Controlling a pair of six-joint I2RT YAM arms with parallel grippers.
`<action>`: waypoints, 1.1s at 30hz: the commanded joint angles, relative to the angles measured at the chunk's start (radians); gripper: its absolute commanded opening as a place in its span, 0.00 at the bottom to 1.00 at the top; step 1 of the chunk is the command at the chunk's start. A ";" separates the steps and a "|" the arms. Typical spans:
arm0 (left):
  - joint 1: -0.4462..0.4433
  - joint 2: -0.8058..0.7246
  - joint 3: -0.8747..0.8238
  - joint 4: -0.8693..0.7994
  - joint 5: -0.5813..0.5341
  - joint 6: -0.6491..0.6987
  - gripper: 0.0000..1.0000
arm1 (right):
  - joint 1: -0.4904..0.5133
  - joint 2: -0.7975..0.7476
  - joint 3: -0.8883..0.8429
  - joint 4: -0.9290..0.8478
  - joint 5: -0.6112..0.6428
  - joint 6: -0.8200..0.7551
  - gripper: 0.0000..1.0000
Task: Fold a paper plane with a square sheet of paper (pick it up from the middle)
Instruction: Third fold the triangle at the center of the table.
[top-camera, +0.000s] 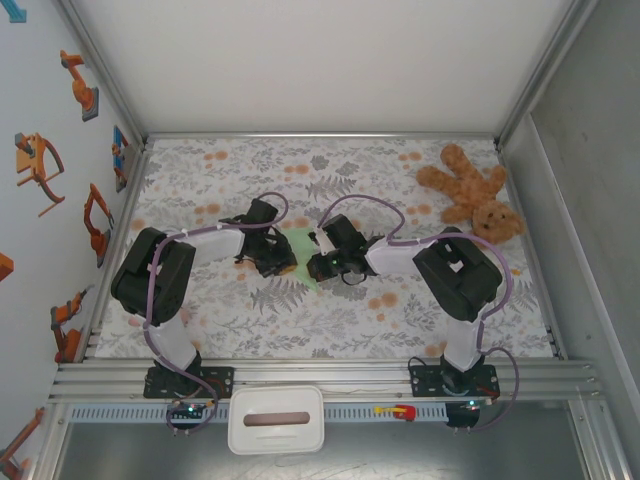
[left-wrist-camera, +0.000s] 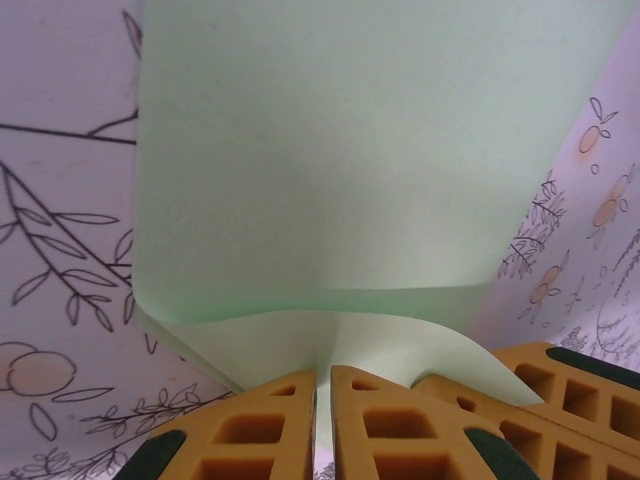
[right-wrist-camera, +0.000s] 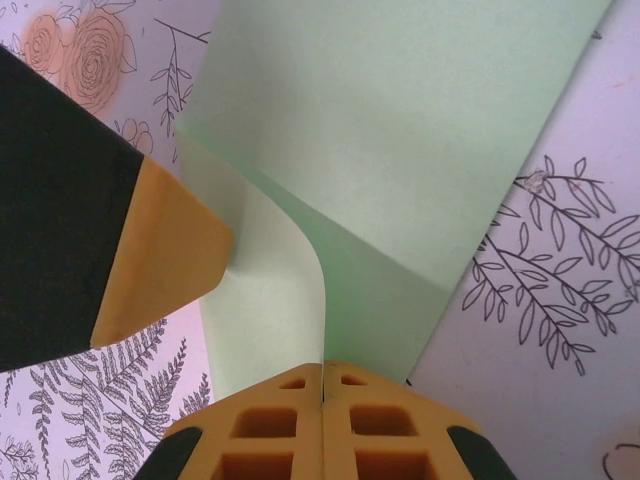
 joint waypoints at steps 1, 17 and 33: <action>-0.004 0.005 -0.013 -0.034 -0.019 0.001 0.14 | -0.005 0.027 0.014 -0.039 0.021 0.009 0.00; -0.004 0.029 -0.035 -0.034 -0.067 0.012 0.12 | -0.019 -0.053 0.023 -0.042 0.015 0.108 0.14; -0.004 0.029 -0.069 -0.011 -0.122 -0.002 0.10 | -0.031 -0.169 -0.008 -0.042 -0.115 0.182 0.14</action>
